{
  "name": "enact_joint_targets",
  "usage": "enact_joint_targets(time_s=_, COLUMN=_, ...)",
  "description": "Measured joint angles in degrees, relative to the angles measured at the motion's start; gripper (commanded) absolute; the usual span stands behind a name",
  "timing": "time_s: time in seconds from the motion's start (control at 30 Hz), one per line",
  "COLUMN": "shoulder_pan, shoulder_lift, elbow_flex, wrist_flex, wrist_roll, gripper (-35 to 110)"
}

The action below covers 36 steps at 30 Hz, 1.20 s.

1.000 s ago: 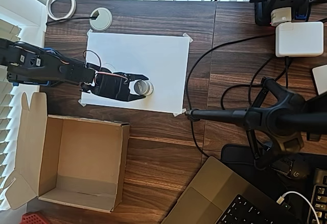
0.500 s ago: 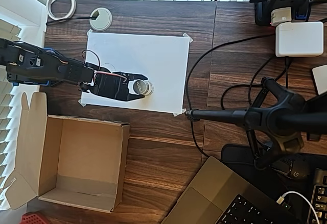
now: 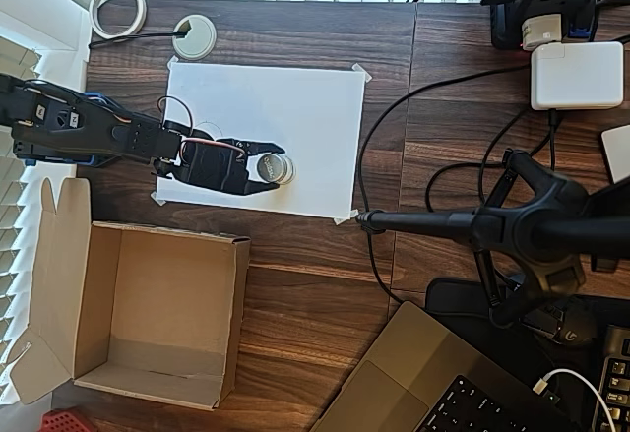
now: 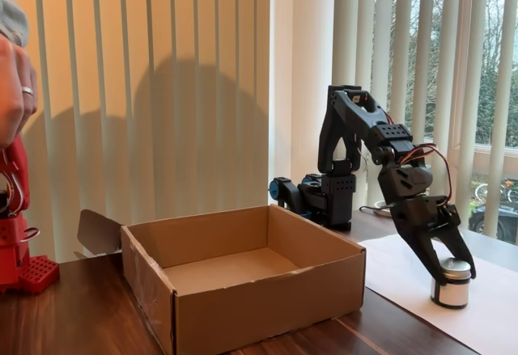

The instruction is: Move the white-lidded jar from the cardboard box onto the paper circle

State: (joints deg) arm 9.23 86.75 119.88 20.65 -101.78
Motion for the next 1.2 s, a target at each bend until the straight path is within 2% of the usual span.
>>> enact_joint_targets(time_s=0.27, shoulder_pan=0.4, shoulder_lift=3.1, elbow_flex=0.0, wrist_flex=-3.1, wrist_roll=0.3, gripper=40)
enact_joint_targets(time_s=0.43, shoulder_pan=0.0, shoulder_lift=10.5, elbow_flex=0.1, wrist_flex=-7.8, wrist_roll=5.8, gripper=40)
enact_joint_targets(time_s=0.57, shoulder_pan=-2.4, shoulder_lift=21.9, elbow_flex=3.3, wrist_flex=-12.1, wrist_roll=17.4, gripper=39)
enact_joint_targets(time_s=0.73, shoulder_pan=-6.0, shoulder_lift=36.4, elbow_flex=10.3, wrist_flex=-12.0, wrist_roll=41.1, gripper=38)
enact_joint_targets(time_s=0.87, shoulder_pan=-6.1, shoulder_lift=48.8, elbow_flex=19.3, wrist_flex=-6.3, wrist_roll=62.1, gripper=38)
enact_joint_targets(time_s=0.97, shoulder_pan=-8.0, shoulder_lift=59.8, elbow_flex=27.0, wrist_flex=2.2, wrist_roll=74.2, gripper=38)
enact_joint_targets(time_s=1.03, shoulder_pan=-8.4, shoulder_lift=67.8, elbow_flex=31.7, wrist_flex=9.3, wrist_roll=80.1, gripper=37)
enact_joint_targets(time_s=1.2, shoulder_pan=-9.4, shoulder_lift=87.2, elbow_flex=39.5, wrist_flex=28.4, wrist_roll=89.2, gripper=20)
